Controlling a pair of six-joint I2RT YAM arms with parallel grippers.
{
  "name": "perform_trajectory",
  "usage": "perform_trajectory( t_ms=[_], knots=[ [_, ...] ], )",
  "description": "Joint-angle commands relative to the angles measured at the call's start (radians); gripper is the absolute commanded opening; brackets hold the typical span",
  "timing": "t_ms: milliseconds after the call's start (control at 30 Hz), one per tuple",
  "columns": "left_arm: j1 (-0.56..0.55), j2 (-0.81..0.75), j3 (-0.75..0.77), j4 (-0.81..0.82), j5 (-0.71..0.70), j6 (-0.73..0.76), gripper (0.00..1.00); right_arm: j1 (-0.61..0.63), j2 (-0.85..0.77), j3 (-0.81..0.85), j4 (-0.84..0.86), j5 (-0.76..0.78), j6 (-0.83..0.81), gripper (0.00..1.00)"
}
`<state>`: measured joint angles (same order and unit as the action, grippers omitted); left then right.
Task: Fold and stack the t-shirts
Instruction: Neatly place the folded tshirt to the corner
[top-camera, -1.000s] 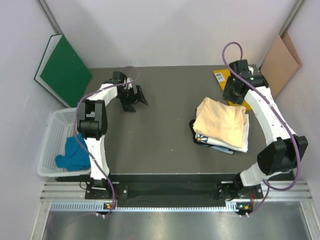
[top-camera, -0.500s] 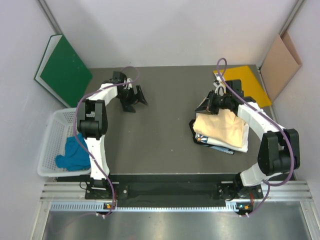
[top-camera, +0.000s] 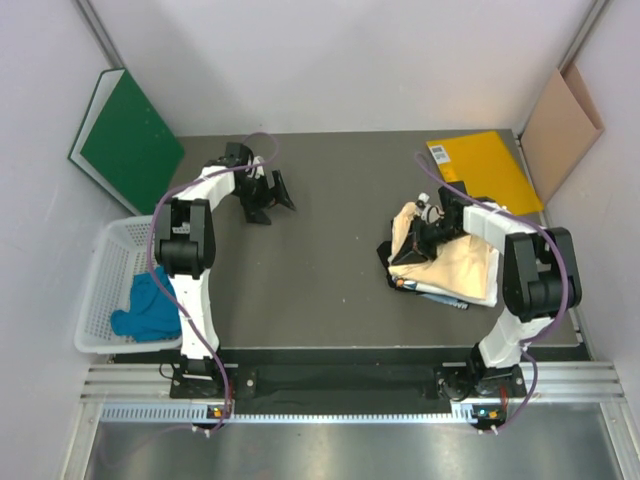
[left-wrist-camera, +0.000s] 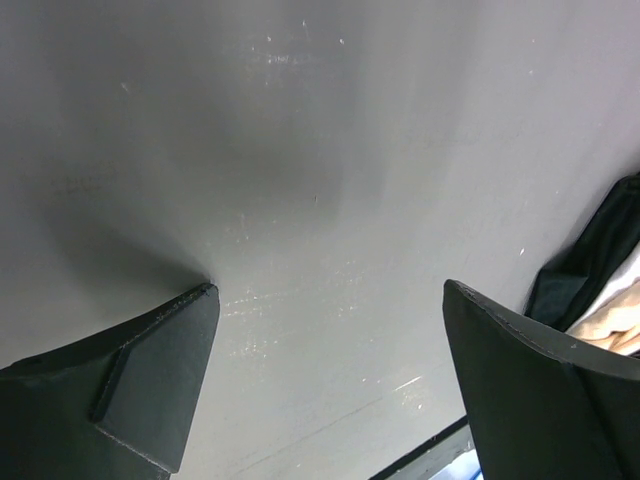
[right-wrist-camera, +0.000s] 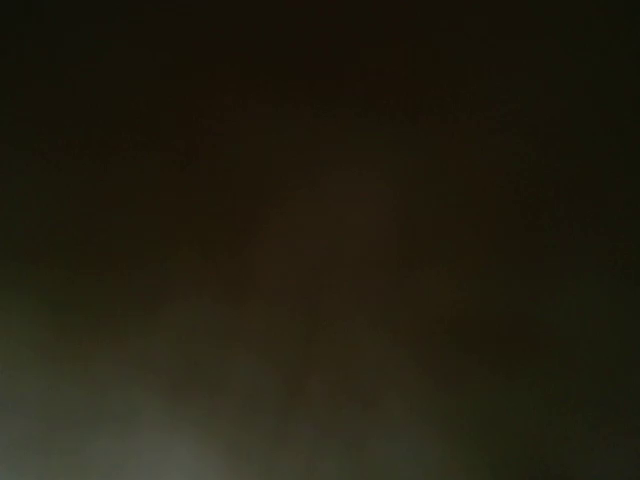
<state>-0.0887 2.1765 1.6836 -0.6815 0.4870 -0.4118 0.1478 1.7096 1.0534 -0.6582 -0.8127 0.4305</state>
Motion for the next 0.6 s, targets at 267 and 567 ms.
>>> perform_trajectory(
  t_ms=[267,567],
  knots=[
    [-0.008,0.058,0.001,-0.041,-0.048,0.033,0.99,-0.008,-0.01,0.109,-0.319,0.156,-0.137,0.0],
    [-0.014,0.057,0.008,-0.05,-0.057,0.042,0.99,0.062,0.039,0.508,-0.349,0.26,-0.153,0.0]
  ],
)
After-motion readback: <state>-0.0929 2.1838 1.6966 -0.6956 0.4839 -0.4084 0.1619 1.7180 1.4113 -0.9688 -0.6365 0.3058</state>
